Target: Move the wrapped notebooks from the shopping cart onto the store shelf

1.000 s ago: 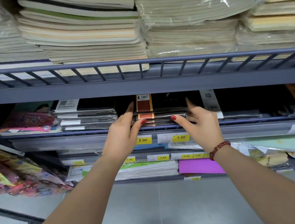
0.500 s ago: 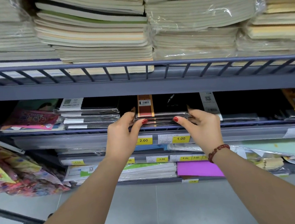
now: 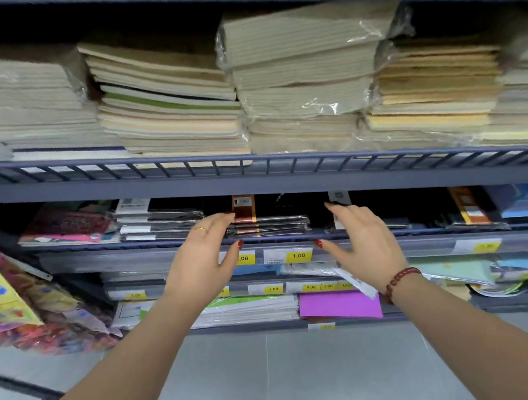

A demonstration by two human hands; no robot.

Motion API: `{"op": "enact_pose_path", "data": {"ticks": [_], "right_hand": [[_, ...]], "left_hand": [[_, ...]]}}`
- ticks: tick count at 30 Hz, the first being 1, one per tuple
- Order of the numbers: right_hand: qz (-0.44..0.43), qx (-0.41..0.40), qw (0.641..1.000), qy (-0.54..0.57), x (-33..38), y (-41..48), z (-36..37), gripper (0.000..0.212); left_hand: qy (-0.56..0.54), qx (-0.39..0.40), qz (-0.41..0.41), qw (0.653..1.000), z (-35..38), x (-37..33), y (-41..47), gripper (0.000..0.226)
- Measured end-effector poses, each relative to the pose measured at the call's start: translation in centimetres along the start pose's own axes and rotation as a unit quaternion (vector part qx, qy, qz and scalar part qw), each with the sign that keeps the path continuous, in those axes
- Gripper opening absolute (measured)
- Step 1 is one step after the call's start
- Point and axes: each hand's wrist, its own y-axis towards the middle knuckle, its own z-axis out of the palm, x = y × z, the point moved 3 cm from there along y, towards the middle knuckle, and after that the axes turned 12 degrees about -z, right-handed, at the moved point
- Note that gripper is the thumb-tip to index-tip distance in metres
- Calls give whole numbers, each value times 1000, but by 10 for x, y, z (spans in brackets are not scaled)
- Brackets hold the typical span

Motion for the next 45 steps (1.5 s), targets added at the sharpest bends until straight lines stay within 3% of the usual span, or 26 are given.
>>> {"op": "enact_pose_path", "data": {"ticks": [6, 10, 15, 18, 22, 32, 45], "right_hand": [[31, 45, 996, -67, -44, -19, -34, 66], [68, 75, 995, -20, -82, -31, -45, 68], [114, 86, 988, 63, -127, -41, -37, 70], [116, 103, 983, 93, -143, -42, -29, 74], [79, 104, 989, 72, -154, -37, -22, 68], [95, 7, 991, 99, -165, -31, -11, 36], [73, 8, 992, 107, -159, -39, -15, 44]], "left_hand": [[61, 23, 76, 995, 13, -59, -1, 52], [72, 53, 109, 990, 46, -107, 1, 54], [48, 115, 31, 992, 100, -151, 14, 56], [71, 109, -74, 989, 119, -162, 24, 50], [71, 83, -154, 982, 132, -161, 32, 49], [-43, 24, -199, 979, 139, -153, 35, 66], [29, 33, -181, 982, 137, -156, 31, 54]]}}
